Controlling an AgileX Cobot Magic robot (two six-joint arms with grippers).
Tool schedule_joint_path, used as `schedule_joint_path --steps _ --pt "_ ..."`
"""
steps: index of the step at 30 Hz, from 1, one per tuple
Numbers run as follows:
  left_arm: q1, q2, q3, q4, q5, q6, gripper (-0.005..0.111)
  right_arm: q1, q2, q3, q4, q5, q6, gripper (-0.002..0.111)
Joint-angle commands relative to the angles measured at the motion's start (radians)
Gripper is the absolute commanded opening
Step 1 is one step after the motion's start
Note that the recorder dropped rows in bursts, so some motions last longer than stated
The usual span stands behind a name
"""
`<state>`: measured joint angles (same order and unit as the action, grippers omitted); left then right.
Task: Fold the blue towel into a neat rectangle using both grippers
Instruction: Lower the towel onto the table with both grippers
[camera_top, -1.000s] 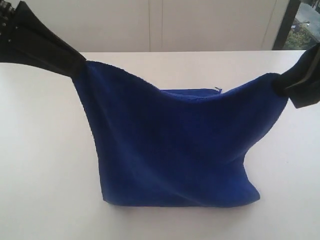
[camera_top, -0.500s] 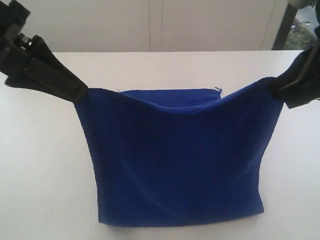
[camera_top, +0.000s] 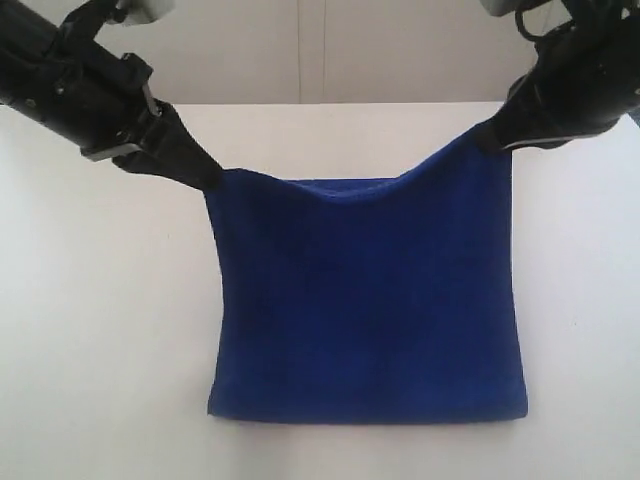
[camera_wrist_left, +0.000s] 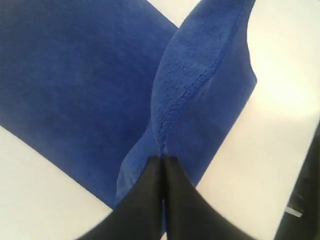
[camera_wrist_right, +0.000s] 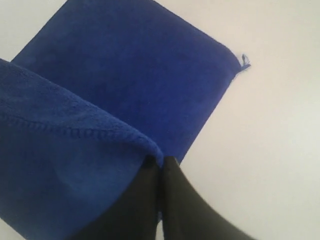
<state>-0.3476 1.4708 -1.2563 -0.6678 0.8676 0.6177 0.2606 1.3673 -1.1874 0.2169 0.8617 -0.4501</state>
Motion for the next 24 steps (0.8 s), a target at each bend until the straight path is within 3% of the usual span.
schedule_joint_path --steps 1,7,24 --pt "-0.004 0.067 -0.081 -0.014 -0.034 0.012 0.000 -0.003 0.083 -0.075 -0.018 -0.033 0.009 0.000" --pt "-0.004 0.170 -0.220 -0.001 -0.045 0.012 0.000 -0.003 0.196 -0.177 -0.076 -0.084 0.055 0.000" --pt "0.026 0.346 -0.374 0.044 -0.145 -0.011 0.000 -0.006 0.383 -0.311 -0.146 -0.161 0.115 0.000"
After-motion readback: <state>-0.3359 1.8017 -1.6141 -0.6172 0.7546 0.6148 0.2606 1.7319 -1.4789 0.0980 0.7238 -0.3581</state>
